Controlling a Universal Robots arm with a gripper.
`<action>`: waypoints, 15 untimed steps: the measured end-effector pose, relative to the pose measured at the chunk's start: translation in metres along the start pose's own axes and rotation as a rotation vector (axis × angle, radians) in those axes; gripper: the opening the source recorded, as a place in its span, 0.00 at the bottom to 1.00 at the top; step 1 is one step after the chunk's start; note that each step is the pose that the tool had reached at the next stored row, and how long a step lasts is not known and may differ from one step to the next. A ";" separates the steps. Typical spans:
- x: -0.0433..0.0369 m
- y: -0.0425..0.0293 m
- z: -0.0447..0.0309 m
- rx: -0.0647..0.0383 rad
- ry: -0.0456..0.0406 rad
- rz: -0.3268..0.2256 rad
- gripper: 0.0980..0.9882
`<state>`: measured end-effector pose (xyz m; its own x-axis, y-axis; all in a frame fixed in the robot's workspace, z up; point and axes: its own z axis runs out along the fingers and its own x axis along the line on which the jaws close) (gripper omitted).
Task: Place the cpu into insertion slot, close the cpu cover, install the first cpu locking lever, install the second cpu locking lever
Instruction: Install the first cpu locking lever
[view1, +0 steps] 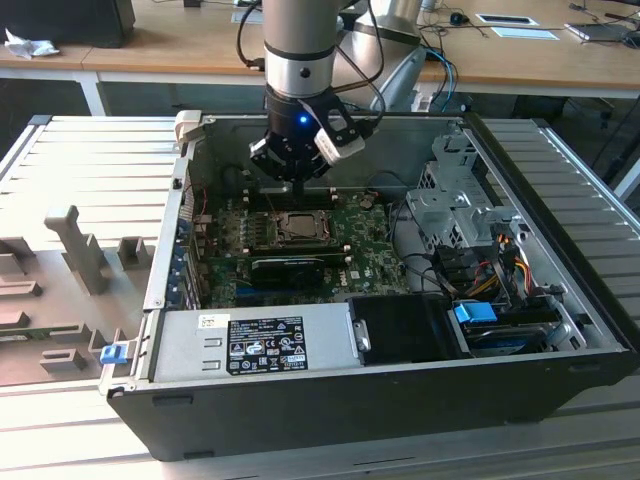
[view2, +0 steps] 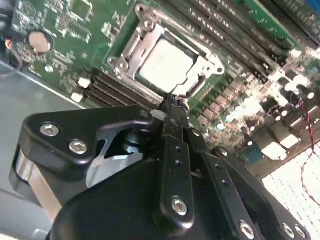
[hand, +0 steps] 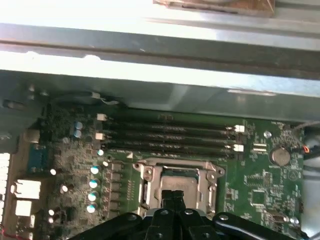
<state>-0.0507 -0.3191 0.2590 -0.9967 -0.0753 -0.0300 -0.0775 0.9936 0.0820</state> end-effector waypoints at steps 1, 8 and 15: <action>0.0034 0.0003 0.0000 -0.002 -0.0003 0.000 0.01; 0.0233 0.0018 0.0001 -0.004 -0.0015 0.000 0.01; 0.0477 0.0035 0.0011 -0.005 -0.0027 0.000 0.01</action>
<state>-0.0984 -0.3191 0.2568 -0.9966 -0.0751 -0.0327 -0.0777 0.9932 0.0866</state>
